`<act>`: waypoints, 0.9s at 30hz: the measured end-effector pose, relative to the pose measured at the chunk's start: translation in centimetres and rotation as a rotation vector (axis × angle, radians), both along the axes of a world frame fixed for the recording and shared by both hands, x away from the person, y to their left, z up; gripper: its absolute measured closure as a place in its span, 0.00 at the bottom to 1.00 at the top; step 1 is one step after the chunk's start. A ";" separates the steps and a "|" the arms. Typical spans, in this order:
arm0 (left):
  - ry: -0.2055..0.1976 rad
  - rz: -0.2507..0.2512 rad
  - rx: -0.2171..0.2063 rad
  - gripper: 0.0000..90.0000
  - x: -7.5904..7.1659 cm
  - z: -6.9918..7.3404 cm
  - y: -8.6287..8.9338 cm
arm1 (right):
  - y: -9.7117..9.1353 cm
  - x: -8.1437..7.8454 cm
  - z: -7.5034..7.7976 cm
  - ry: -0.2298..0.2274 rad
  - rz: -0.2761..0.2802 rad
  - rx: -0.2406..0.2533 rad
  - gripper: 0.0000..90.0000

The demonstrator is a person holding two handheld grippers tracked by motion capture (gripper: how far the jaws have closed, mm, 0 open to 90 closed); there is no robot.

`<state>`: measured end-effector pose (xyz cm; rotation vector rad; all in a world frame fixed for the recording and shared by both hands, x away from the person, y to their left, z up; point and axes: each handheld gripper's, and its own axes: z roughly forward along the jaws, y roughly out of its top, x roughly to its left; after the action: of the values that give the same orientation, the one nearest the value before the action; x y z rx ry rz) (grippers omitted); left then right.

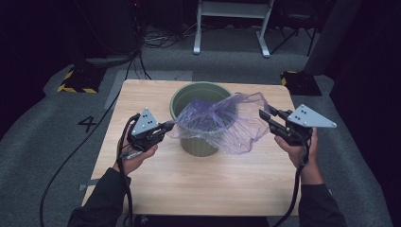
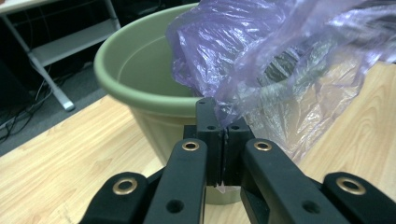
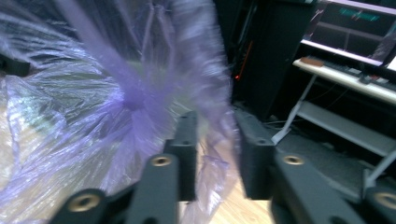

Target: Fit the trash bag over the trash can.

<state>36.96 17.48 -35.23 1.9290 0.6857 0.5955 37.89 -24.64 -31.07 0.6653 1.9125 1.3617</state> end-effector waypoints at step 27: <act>0.098 -0.066 0.092 0.99 -1.3 -2.0 2.9 | 0.7 0.3 -3.5 0.225 0.015 -0.075 1.00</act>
<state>35.70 20.37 -37.23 2.0688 0.6638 0.5015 38.16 -23.90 -34.55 0.7962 2.1382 1.2610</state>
